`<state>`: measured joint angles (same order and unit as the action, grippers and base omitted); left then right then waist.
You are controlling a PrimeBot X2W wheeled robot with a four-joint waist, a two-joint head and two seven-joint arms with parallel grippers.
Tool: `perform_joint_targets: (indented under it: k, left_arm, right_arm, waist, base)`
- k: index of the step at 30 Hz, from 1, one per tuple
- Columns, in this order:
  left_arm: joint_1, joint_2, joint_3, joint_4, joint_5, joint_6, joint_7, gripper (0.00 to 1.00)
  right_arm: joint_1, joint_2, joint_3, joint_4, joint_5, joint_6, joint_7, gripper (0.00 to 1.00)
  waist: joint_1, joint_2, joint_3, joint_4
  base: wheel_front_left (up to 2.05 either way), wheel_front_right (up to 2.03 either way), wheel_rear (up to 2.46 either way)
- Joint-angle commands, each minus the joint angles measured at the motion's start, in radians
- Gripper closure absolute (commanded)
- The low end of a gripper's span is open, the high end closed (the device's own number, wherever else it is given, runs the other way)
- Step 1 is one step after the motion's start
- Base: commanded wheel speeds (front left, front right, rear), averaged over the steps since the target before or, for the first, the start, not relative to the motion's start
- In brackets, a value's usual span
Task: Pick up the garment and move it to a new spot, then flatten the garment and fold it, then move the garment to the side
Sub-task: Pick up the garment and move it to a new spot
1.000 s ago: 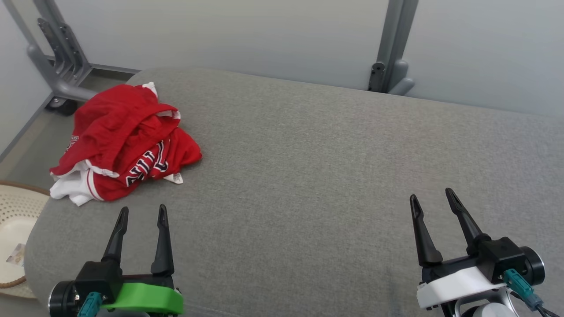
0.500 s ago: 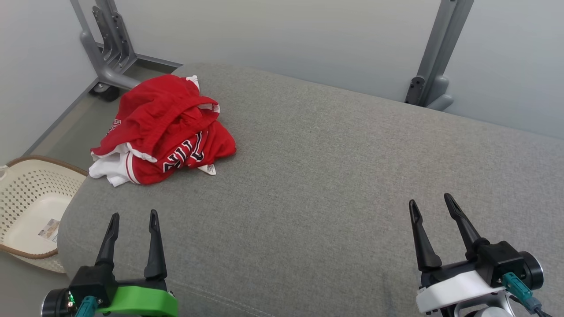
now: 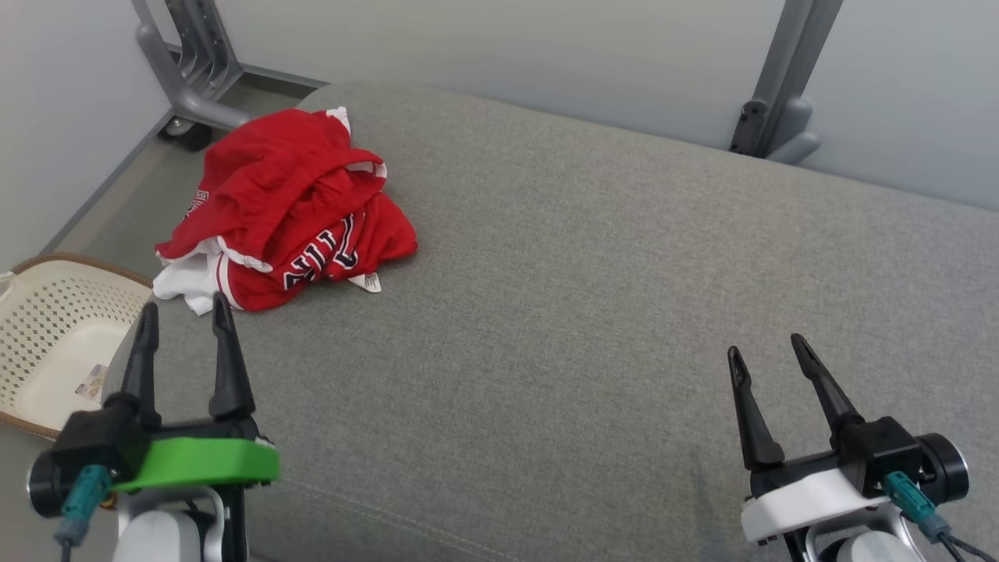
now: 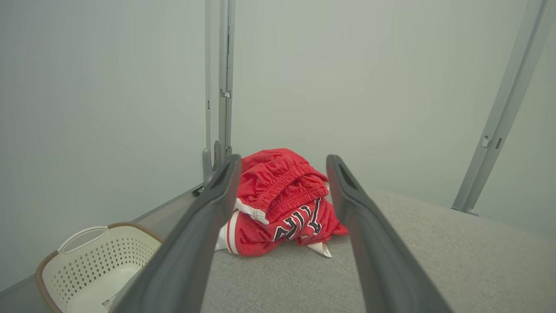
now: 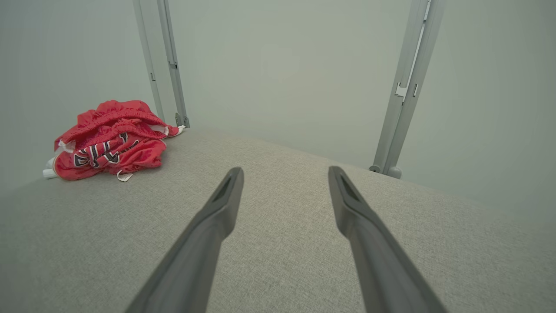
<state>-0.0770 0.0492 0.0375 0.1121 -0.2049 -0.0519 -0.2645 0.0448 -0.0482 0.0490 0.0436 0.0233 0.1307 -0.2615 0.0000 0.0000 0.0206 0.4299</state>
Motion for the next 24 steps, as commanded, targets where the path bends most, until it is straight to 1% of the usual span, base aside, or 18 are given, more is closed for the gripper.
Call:
perform_joint_targets:
  k: [1, 3, 5, 7, 8, 10, 13, 14, 19, 24]
  left_arm:
    - [-0.058, 0.003, 0.020, -0.005, -0.020, -0.002, 0.000, 0.00]
    - [-0.117, 0.002, 0.038, 0.018, -0.026, -0.017, 0.000, 0.00]
    - [-0.185, 0.010, 0.052, 0.081, -0.038, -0.033, 0.000, 0.00]
    - [-0.283, 0.034, 0.057, 0.159, -0.051, -0.047, 0.000, 0.00]
    - [-0.384, 0.066, 0.056, 0.240, -0.058, -0.054, 0.013, 0.00]
    - [-0.485, 0.090, 0.067, 0.321, -0.074, -0.052, 0.050, 0.00]
    - [-0.639, 0.121, 0.069, 0.414, -0.090, -0.058, 0.084, 0.00]
    - [-0.639, 0.121, 0.069, 0.414, -0.090, -0.058, 0.084, 0.00]
    - [-0.841, 0.150, 0.050, 0.571, -0.134, -0.070, 0.182, 0.00]
    - [-0.985, 0.170, 0.029, 0.726, -0.178, -0.076, 0.296, 0.00]
  right_arm:
    - [-0.029, -0.005, -0.007, 0.001, -0.016, 0.000, -0.002, 0.00]
    - [-0.044, -0.014, -0.015, 0.002, -0.021, 0.000, -0.002, 0.00]
    - [-0.064, -0.027, -0.016, 0.000, -0.027, 0.000, -0.002, 0.00]
    - [-0.087, -0.042, -0.020, -0.003, -0.027, 0.000, -0.002, 0.00]
    - [-0.106, -0.056, -0.026, -0.010, -0.032, 0.000, -0.002, 0.00]
    - [-0.129, -0.068, -0.030, -0.017, -0.037, 0.000, -0.002, 0.00]
    - [-0.164, -0.090, -0.038, -0.028, -0.040, 0.000, -0.002, 0.00]
    - [-0.164, -0.090, -0.038, -0.028, -0.040, 0.000, -0.002, 0.00]
    - [-0.207, -0.118, -0.049, -0.047, -0.043, 0.000, -0.002, 0.00]
    - [-0.240, -0.142, -0.054, -0.064, -0.047, 0.000, -0.002, 0.00]
  waist:
    - [0.0000, 0.0000, 0.072, -0.024]
    - [0.0000, 0.0000, 0.110, -0.033]
    - [0.0000, 0.0000, 0.151, -0.043]
    - [0.0000, 0.0000, 0.192, -0.052]
    - [0.0000, 0.0000, 0.238, -0.061]
    - [0.0000, 0.0000, 0.283, -0.070]
    - [0.0000, 0.0000, 0.345, -0.079]
    - [0.0000, 0.0000, 0.345, -0.079]
    - [0.0000, 0.0000, 0.427, -0.094]
    - [0.0000, 0.0000, 0.496, -0.102]
  base:
    - [0.00, 0.00, 0.00]
    - [0.00, 0.00, 0.00]
    - [0.00, 0.00, 0.00]
    - [0.00, 0.00, 0.00]
    - [0.00, 0.00, 0.00]
    - [0.00, 0.00, 0.00]
    - [0.00, 0.00, 0.00]
    - [0.00, 0.00, 0.00]
    - [0.00, 0.00, 0.00]
    - [0.00, 0.00, 0.00]
